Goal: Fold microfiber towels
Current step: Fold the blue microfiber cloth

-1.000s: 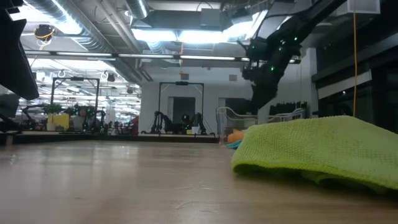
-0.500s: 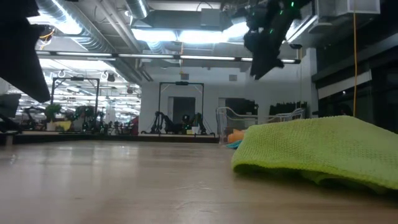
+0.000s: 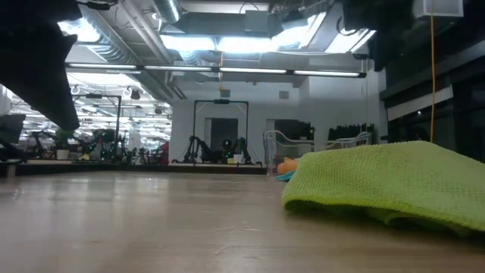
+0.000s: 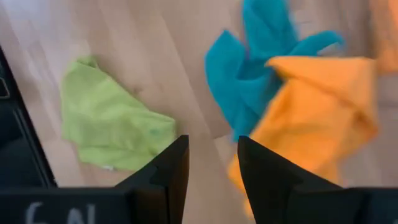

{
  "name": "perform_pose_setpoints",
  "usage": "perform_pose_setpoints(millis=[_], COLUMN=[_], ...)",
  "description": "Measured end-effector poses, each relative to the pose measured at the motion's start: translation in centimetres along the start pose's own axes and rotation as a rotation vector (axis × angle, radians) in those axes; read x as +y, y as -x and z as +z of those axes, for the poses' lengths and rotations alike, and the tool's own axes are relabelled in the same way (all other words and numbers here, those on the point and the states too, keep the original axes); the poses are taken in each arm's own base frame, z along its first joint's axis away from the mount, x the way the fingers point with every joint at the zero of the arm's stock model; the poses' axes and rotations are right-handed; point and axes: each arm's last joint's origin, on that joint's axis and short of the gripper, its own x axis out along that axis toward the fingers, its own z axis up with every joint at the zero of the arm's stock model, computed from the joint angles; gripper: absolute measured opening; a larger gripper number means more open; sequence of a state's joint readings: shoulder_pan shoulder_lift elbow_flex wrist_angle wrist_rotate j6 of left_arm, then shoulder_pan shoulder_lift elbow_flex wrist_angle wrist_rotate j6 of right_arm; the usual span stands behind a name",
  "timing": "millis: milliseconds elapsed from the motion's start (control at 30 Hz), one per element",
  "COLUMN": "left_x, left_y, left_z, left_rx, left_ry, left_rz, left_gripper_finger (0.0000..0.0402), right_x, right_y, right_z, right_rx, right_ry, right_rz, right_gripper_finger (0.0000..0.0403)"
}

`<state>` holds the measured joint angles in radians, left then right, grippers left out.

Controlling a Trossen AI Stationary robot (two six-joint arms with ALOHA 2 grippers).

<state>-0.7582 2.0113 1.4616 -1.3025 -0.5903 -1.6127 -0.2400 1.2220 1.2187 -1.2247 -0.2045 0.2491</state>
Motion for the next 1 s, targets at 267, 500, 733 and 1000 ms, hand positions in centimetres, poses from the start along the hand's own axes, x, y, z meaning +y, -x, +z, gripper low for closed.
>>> perform_pose_setpoints(millis=[267, 500, 733, 1000], left_x=[-0.1, -0.1, -0.1, -0.4], left_y=[-0.1, -0.2, -0.2, -0.1], left_z=[0.1, 0.3, 0.3, 0.3], left_rx=[-0.014, -0.025, -0.025, -0.025], left_ry=[-0.042, -0.038, -0.037, -0.024], left_rz=[-0.005, -0.009, -0.009, -0.028], left_gripper_finger=[0.0135, 0.0135, 0.0135, 0.0135], right_x=[1.9, 2.8, 2.8, 1.2], right_y=[-6.1, -10.9, -11.4, -10.5], right_z=[-3.6, -4.3, -3.8, -3.7], right_rx=[-0.227, -0.345, -0.416, -0.405], right_ry=[0.082, 0.259, 0.290, 0.216], right_rz=[0.152, 0.372, 0.209, -0.213], right_gripper_finger=[0.0139, 0.0139, 0.0139, 0.0139])
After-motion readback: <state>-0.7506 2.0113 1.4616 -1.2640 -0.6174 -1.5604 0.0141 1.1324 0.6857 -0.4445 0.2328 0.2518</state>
